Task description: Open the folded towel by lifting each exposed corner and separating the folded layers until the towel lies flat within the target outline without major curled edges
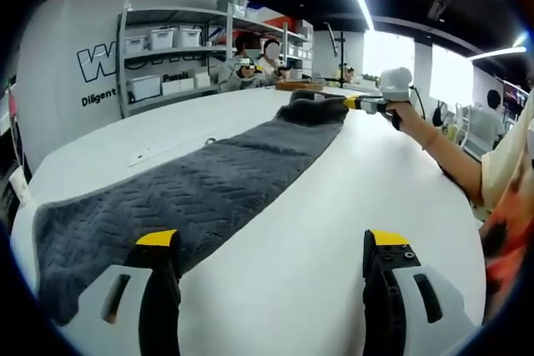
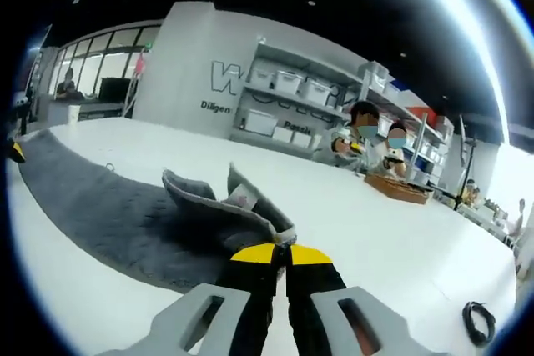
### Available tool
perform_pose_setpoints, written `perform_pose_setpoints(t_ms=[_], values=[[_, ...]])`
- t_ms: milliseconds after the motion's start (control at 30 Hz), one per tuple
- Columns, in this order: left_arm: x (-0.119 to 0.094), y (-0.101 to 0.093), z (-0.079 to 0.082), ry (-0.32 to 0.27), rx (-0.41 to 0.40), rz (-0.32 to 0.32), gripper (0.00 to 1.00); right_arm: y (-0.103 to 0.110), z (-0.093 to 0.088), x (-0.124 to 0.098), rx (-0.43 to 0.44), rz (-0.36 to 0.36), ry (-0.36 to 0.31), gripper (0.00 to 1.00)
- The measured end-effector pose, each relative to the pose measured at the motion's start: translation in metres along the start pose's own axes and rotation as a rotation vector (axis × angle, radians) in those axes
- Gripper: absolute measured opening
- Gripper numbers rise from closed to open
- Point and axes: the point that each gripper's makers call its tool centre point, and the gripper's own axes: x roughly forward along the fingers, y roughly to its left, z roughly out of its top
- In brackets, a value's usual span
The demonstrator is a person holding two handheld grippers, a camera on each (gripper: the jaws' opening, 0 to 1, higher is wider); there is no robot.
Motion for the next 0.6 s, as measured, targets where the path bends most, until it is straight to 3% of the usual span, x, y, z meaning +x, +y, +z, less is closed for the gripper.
perform_pose_setpoints(t_ms=[200, 600], values=[[0.0, -0.002, 0.0, 0.0, 0.001, -0.003, 0.88, -0.013, -0.022, 0.002, 0.153, -0.004, 0.067, 0.0], [-0.001, -0.002, 0.001, -0.003, 0.004, -0.002, 0.88, -0.028, -0.038, 0.007, 0.153, -0.038, 0.099, 0.0]])
